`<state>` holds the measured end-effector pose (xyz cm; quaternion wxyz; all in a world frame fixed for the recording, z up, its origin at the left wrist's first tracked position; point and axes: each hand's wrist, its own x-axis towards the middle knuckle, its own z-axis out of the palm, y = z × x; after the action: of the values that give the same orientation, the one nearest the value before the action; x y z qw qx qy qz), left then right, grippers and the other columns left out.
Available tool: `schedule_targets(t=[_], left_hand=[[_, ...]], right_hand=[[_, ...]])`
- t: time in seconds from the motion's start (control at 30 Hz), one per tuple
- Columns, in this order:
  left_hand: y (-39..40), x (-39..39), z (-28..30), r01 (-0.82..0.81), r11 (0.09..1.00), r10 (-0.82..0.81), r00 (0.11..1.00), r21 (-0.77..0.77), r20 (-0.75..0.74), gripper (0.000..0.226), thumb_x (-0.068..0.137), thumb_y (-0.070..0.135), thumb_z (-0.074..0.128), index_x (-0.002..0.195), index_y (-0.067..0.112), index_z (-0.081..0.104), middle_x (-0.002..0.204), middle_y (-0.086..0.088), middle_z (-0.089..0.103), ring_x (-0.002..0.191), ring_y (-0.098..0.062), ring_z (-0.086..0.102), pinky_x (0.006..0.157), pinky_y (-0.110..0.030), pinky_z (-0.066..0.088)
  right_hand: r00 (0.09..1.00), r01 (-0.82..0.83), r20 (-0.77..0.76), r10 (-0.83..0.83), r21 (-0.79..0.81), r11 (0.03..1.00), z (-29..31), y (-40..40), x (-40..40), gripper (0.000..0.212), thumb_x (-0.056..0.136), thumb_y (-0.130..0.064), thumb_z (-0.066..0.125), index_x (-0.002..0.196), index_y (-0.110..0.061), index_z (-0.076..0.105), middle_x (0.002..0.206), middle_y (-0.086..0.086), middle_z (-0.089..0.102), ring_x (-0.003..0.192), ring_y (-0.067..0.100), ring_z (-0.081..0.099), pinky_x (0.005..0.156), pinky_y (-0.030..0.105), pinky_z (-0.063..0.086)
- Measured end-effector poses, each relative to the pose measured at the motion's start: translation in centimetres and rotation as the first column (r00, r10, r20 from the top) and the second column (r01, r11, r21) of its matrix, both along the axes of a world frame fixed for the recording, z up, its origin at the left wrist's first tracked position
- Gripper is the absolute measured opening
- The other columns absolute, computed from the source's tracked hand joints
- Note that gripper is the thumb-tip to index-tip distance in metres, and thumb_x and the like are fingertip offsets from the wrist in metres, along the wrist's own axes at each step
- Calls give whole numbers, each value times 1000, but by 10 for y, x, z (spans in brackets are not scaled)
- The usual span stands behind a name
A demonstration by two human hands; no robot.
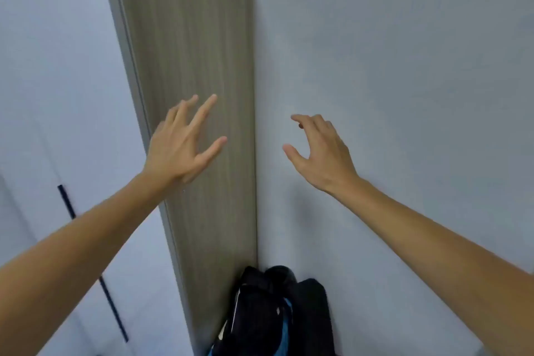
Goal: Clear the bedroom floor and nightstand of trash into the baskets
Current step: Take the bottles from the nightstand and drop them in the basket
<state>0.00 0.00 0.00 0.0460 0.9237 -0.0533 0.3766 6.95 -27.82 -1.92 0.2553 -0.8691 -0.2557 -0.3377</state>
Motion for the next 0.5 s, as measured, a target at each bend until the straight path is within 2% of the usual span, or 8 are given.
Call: schedule_targets(t=[0.13,0.27,0.4,0.5], left_hand=[[19,-60,-26,-238,970,238,971,-38,-9,75,96,67,39,162,37,17,161,-10,34,142,-35,38,102,-57,47],[29,-159,-70,-457,887,452,889,-66,-75,76,97,66,39,162,36,17,161,-10,33,143,-34,37,105,-55,42],[45,-274,-101,-669,736,657,742,-105,-133,76,95,68,39,162,38,17,159,-11,37,137,-37,42,101,-56,45],[54,-360,-119,-795,596,777,607,-114,-164,77,95,71,36,162,37,17,157,-12,38,132,-40,46,97,-56,47]], right_hand=[[971,-236,-34,235,-20,972,-14,43,-12,59,92,-51,56,144,-27,44,127,-3,52,118,23,51,91,45,51],[877,-479,-47,478,-17,877,-42,95,-50,59,91,-52,56,144,-27,44,126,0,52,120,30,52,97,47,50],[724,-684,-130,677,-10,730,-66,149,-111,61,92,-49,57,147,-26,42,129,0,51,122,26,47,94,45,50],[640,-765,-150,753,-45,642,-81,183,-161,64,92,-50,58,149,-28,39,134,0,50,124,24,46,93,42,49]])
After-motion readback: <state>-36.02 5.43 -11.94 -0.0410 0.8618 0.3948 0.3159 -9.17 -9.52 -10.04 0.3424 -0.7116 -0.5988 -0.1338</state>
